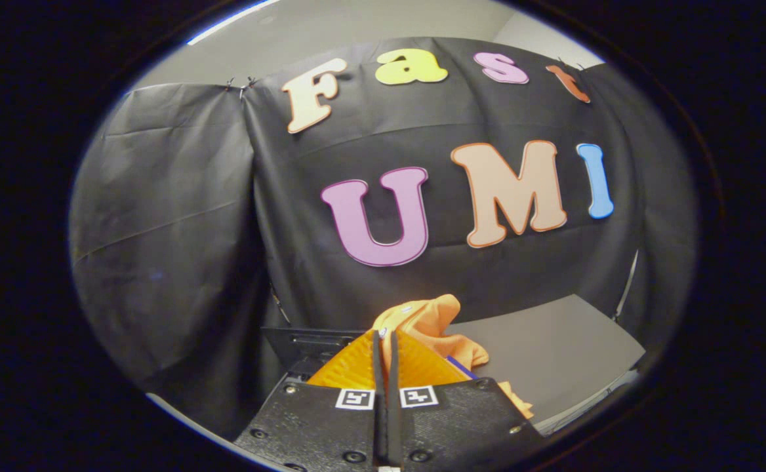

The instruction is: Put the clothes into the washing machine and then close the washing machine lid.

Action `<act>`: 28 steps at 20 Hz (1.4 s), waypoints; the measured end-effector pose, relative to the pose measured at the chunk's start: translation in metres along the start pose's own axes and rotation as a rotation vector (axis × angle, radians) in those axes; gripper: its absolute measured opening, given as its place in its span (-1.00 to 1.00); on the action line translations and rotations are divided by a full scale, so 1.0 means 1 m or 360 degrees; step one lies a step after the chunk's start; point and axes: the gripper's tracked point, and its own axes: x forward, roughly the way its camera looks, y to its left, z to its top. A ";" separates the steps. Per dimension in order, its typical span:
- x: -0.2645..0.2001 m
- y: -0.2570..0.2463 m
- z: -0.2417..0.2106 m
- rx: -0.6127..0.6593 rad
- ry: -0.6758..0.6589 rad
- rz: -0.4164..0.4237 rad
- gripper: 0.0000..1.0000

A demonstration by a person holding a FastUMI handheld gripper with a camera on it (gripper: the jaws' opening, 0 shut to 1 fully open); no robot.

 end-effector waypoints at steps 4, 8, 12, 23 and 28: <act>0.010 0.045 0.004 0.0008 -0.0035 0.0100 -1.00; 0.023 0.083 -0.002 -0.0007 -0.0052 0.0183 -1.00; 0.039 0.111 -0.026 -0.0036 -0.0012 0.0234 -1.00; 0.103 0.134 -0.139 0.0030 0.0205 0.0266 -1.00; 0.132 0.136 -0.196 0.0020 0.0343 0.0242 -1.00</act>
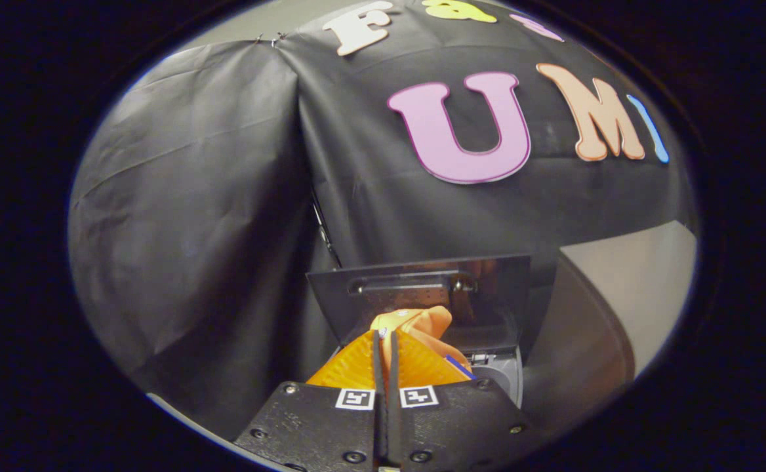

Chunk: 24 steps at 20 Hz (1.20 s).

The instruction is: Put the clothes into the washing machine and then close the washing machine lid.

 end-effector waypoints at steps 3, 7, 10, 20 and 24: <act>0.019 0.000 -0.031 -0.0033 0.0063 -0.0009 -1.00; 0.045 0.006 -0.073 -0.0034 0.0131 -0.0008 -1.00; 0.062 0.005 -0.104 -0.0040 0.0191 -0.0036 -1.00; 0.100 -0.048 -0.177 0.0175 0.0318 -0.0292 -0.99; 0.106 -0.062 -0.198 0.0208 0.0399 -0.0370 -0.99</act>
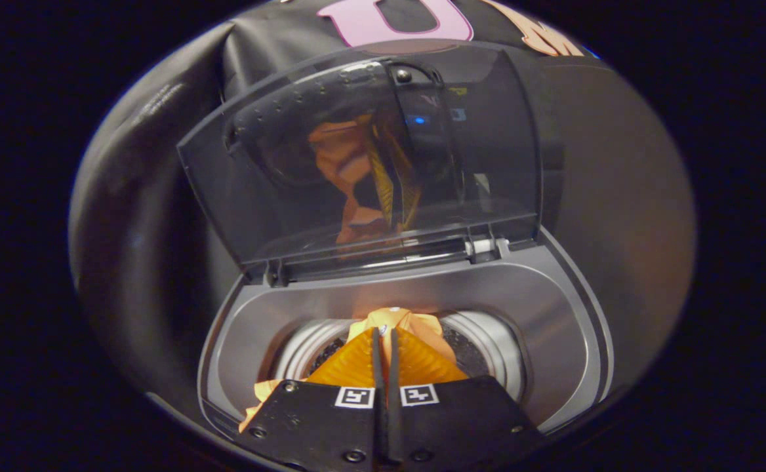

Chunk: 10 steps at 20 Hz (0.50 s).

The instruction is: Put the clothes into the washing machine and then close the washing machine lid.

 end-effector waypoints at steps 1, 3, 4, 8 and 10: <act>0.001 0.001 -0.002 0.0013 0.0006 -0.0005 -0.97; 0.002 0.000 -0.008 0.0008 0.0053 -0.0016 -0.88; 0.003 0.002 -0.004 0.0013 0.0028 -0.0013 -0.80; -0.007 0.003 0.001 0.0047 0.0023 -0.0031 0.03; -0.015 0.004 0.005 0.0023 0.0034 -0.0037 0.44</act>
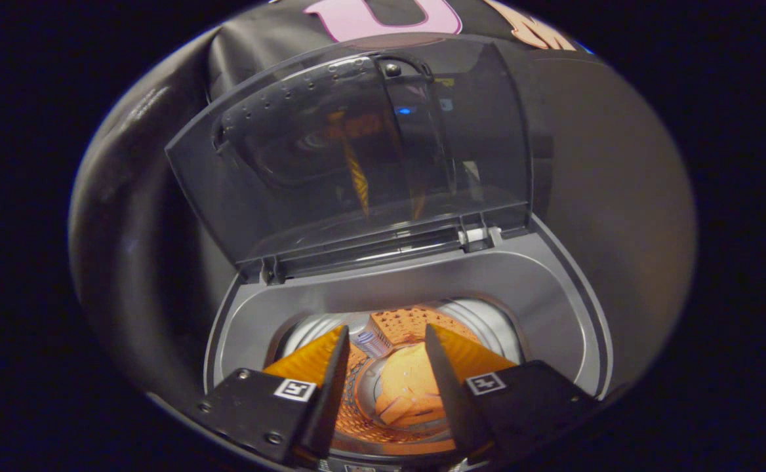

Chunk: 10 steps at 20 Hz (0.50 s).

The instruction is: Put the clothes into the washing machine and then close the washing machine lid.

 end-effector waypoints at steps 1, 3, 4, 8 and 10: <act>-0.006 -0.001 0.003 -0.0022 -0.0008 -0.0010 0.62; -0.014 -0.001 0.009 -0.0075 -0.0012 -0.0024 0.98; -0.019 -0.002 0.013 -0.0108 -0.0017 -0.0036 0.96; -0.043 0.005 0.034 -0.0201 -0.0062 -0.0052 0.96; -0.052 0.002 0.049 -0.0240 -0.0100 -0.0115 0.97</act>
